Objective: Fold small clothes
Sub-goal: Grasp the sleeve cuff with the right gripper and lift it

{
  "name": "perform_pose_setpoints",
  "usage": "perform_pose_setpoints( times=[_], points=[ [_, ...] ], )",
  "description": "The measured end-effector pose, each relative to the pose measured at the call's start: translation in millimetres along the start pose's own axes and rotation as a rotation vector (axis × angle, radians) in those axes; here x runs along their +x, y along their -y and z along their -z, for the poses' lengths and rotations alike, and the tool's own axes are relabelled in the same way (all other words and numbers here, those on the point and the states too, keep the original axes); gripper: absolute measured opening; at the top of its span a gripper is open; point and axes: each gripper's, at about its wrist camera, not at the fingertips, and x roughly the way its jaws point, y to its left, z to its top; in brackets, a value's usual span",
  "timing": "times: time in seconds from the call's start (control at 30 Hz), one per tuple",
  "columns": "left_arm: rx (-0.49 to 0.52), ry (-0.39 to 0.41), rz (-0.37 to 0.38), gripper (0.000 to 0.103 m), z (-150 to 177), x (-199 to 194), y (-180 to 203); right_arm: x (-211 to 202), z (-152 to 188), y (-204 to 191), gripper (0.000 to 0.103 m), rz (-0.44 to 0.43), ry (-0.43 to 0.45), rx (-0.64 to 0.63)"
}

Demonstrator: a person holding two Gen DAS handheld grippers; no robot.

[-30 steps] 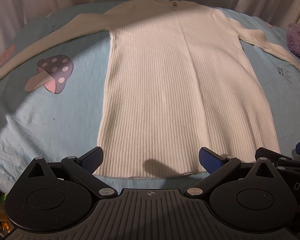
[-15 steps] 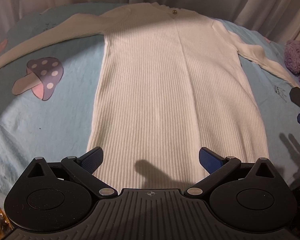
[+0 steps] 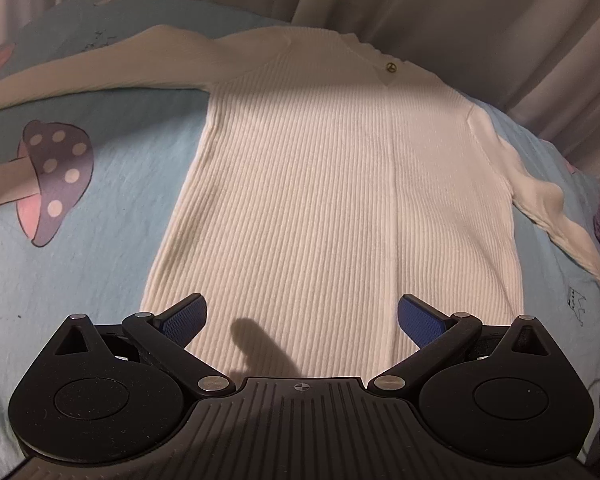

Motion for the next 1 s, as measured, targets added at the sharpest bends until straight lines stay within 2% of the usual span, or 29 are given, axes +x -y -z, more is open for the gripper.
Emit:
perform_pose_setpoints(
  times=[0.1, 0.2, 0.27, 0.3, 0.33, 0.4, 0.47, 0.53, 0.57, 0.63, 0.67, 0.73, 0.83, 0.9, 1.0],
  points=[
    [0.0, 0.001, -0.02, 0.103, -6.4, 8.9, 4.2, 16.6, -8.4, 8.7, 0.028, 0.061, 0.035, 0.001],
    [0.019, 0.004, -0.04, 0.103, -10.9, 16.1, 9.0, 27.5, -12.3, 14.2, 0.027, 0.046, 0.072, 0.021],
    [0.015, 0.007, -0.026, 0.103, -13.6, 18.7, 10.6, 34.3, -14.8, 12.3, 0.017, 0.069, 0.077, 0.017],
    [0.01, 0.006, -0.01, 0.103, -15.6, 19.7, 11.0, 37.3, -15.5, 8.7, 0.005, 0.093, 0.066, 0.002],
    [0.006, 0.005, 0.011, 0.103, -18.6, 20.6, 11.7, 36.1, -14.7, 2.0, 0.005, 0.094, 0.07, -0.017],
    [-0.002, 0.013, 0.046, 0.103, -27.8, 21.0, 14.0, 25.6, -3.7, -34.4, 0.005, 0.024, 0.106, -0.16],
    [-0.011, 0.042, 0.083, 0.103, -39.5, 20.2, 17.8, 12.8, 22.1, -82.1, 0.005, -0.115, 0.113, -0.349],
    [-0.02, 0.079, 0.158, 0.103, -52.8, 18.5, 22.7, 5.1, 57.2, -122.7, 0.006, -0.3, 0.028, -0.483],
    [-0.021, 0.097, 0.216, 0.103, -59.8, 18.2, 25.1, 3.5, 78.4, -139.8, 0.006, -0.392, -0.041, -0.534],
    [-0.03, 0.112, 0.302, 0.103, -74.3, 21.1, 29.3, 5.4, 127.6, -166.2, 0.007, -0.525, -0.221, -0.648],
    [-0.036, 0.108, 0.329, 0.103, -81.9, 25.3, 31.7, 7.6, 152.5, -174.2, 0.007, -0.563, -0.312, -0.716],
    [-0.04, 0.091, 0.364, 0.103, -94.7, 37.3, 34.7, 12.1, 191.8, -178.1, 0.017, -0.562, -0.437, -0.817],
    [-0.057, 0.042, 0.379, 0.103, -108.1, 60.4, 29.0, 16.5, 214.4, -164.5, 0.018, -0.514, -0.504, -0.835],
    [-0.087, 0.019, 0.382, 0.103, -111.5, 72.7, 18.1, 16.7, 216.3, -151.7, 0.02, -0.474, -0.519, -0.822],
    [-0.152, -0.048, 0.447, 0.102, -110.4, 84.1, 6.7, 14.0, 207.2, -136.6, 0.033, -0.427, -0.487, -0.781]
  ],
)
